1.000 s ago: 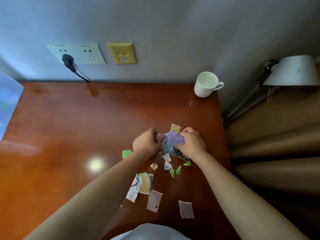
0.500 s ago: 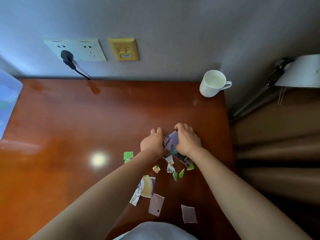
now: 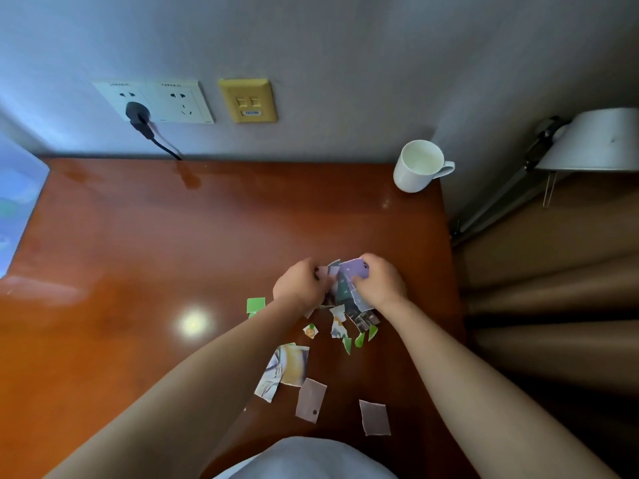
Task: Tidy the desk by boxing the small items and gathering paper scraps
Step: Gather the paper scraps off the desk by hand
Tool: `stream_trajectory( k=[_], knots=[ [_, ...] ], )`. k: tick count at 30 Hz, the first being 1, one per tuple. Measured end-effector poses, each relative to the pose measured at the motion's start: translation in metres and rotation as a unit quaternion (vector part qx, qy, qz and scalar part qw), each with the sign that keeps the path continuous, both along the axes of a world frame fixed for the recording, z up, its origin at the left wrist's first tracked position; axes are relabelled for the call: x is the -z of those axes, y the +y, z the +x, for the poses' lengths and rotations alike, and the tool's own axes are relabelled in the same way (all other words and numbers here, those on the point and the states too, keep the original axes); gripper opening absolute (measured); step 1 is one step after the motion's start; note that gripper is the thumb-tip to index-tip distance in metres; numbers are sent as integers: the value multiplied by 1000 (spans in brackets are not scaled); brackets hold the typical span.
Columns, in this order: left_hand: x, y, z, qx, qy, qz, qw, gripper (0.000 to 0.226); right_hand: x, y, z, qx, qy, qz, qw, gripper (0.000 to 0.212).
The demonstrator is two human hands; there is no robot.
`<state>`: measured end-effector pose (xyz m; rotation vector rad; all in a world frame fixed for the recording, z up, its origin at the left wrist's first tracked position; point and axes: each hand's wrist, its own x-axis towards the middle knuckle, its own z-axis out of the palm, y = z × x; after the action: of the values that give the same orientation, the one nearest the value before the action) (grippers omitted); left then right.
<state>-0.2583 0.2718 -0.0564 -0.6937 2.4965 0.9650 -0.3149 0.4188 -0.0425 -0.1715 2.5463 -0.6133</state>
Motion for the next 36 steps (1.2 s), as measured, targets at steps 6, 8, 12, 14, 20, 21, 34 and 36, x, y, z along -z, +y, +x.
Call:
stream_trajectory(
  k=[6, 8, 12, 14, 20, 21, 34, 36],
  knots=[
    [-21, -3, 6, -168, 71, 180, 967, 24, -19, -4, 9, 181, -44, -185, 965, 5],
    [-29, -3, 11, -221, 91, 236, 942, 22, -25, -7, 14, 220, -63, -232, 945, 8],
    [-42, -6, 25, -296, 117, 310, 896, 21, -41, -16, 29, 258, -94, -304, 912, 10],
    [-48, -10, 35, -313, 126, 309, 889, 22, -46, -23, 37, 254, -104, -327, 904, 12],
    [-62, -33, 72, -377, 169, 358, 837, 19, -49, -61, 65, 228, -159, -354, 893, 10],
    [-64, -39, 79, -388, 174, 361, 830, 20, -49, -71, 69, 223, -174, -362, 888, 6],
    [-73, -186, 190, -457, 194, 386, 778, 13, -61, -243, 174, 158, -239, -393, 874, 15],
    [-73, -217, 212, -454, 190, 389, 779, 13, -62, -273, 194, 151, -244, -393, 874, 18]
  ],
)
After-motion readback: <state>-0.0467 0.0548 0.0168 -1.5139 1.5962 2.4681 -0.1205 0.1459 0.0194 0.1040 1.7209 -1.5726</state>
